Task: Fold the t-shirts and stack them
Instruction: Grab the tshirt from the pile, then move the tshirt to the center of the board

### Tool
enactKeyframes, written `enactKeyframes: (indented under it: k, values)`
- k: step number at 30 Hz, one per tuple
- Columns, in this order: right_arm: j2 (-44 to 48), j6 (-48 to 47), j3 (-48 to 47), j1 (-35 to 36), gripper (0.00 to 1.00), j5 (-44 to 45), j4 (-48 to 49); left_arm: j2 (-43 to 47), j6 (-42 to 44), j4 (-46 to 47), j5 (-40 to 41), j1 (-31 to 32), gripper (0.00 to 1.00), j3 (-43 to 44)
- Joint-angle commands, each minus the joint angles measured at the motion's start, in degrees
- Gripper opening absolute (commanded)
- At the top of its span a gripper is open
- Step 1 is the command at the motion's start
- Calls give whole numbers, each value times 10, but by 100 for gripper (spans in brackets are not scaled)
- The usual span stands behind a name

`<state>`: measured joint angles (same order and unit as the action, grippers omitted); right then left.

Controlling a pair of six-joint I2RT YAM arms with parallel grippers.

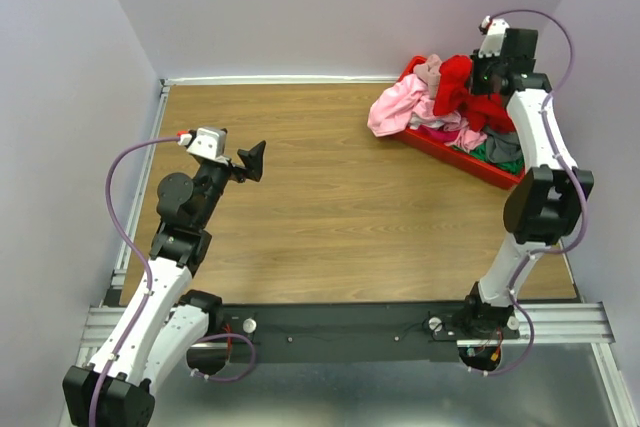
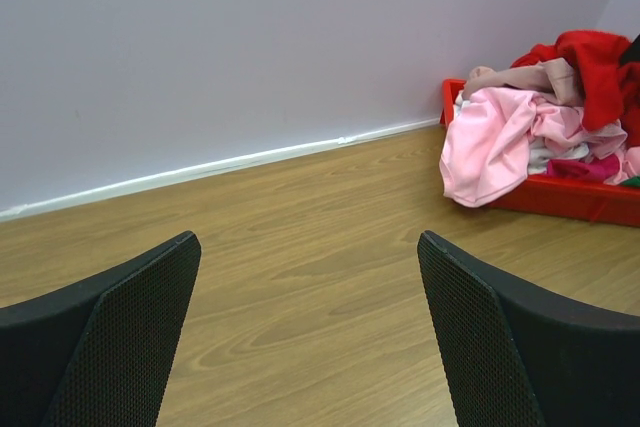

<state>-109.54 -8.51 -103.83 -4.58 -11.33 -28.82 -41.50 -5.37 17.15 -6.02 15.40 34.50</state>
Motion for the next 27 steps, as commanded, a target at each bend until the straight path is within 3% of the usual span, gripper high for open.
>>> enactKeyframes:
  k: [1, 6, 8, 12, 15, 18, 27]
  values:
    - [85, -26, -72, 20, 0, 11, -19, 0, 6, 11, -14, 2, 97, 12]
    - [131, -24, -113, 27, 0, -29, -32, -1, 7, 10, -12, 2, 97, 11]
    - [142, -16, -123, 28, 0, -82, -36, -3, 7, 10, -12, 2, 97, 10]
    - [156, -1, -147, 30, 0, -216, -50, -5, 10, 11, -12, 2, 97, 10]
    - [173, 8, -156, 40, 0, -403, -57, -6, 13, 10, -7, 2, 97, 10]
    - [195, 11, -151, 67, 1, -507, -59, -4, 15, 9, 5, 2, 96, 9]
    - [242, 21, -91, 135, 3, -534, -59, 4, 24, 8, 32, 2, 95, 6]
